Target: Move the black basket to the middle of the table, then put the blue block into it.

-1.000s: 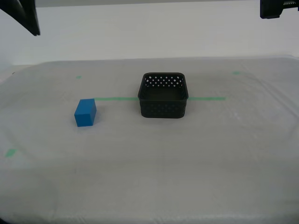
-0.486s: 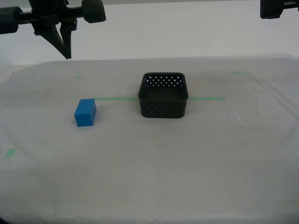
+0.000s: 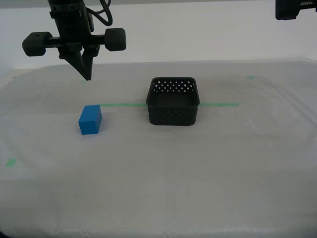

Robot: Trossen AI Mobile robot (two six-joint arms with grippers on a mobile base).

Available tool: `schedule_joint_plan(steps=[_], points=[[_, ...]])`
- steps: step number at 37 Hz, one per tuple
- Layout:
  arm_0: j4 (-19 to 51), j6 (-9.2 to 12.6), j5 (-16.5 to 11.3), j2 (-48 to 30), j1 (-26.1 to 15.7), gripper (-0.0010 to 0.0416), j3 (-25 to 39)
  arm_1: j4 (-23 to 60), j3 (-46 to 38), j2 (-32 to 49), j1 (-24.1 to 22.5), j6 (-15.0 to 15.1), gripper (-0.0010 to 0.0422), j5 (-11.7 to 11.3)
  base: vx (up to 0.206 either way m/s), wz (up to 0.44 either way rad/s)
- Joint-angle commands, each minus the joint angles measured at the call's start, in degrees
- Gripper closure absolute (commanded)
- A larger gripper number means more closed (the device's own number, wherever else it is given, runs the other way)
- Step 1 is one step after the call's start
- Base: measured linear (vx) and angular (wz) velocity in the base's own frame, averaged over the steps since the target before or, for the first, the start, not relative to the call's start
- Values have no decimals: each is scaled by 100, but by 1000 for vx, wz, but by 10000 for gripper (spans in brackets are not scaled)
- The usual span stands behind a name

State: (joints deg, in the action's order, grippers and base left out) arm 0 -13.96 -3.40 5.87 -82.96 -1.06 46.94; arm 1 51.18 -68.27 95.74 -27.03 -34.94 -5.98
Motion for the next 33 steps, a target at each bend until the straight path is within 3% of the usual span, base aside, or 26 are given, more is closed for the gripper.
schedule_joint_plan(steps=[1, 10, 16, 33], points=[[-15, -4, 2, 2, -2, 17, 4, -48, -4, 57, 9, 48, 412, -37, 0, 0], [-17, -4, 2, 2, 0, 16, 4, -37, -4, 55, 17, -109, 412, -164, 0, 0], [-17, -4, 2, 2, 0, 16, 4, -26, -2, 55, 35, -107, 403, -492, 0, 0], [-17, -4, 2, 2, 0, 16, 4, 37, 79, 55, 42, -129, 211, -494, 0, 0]])
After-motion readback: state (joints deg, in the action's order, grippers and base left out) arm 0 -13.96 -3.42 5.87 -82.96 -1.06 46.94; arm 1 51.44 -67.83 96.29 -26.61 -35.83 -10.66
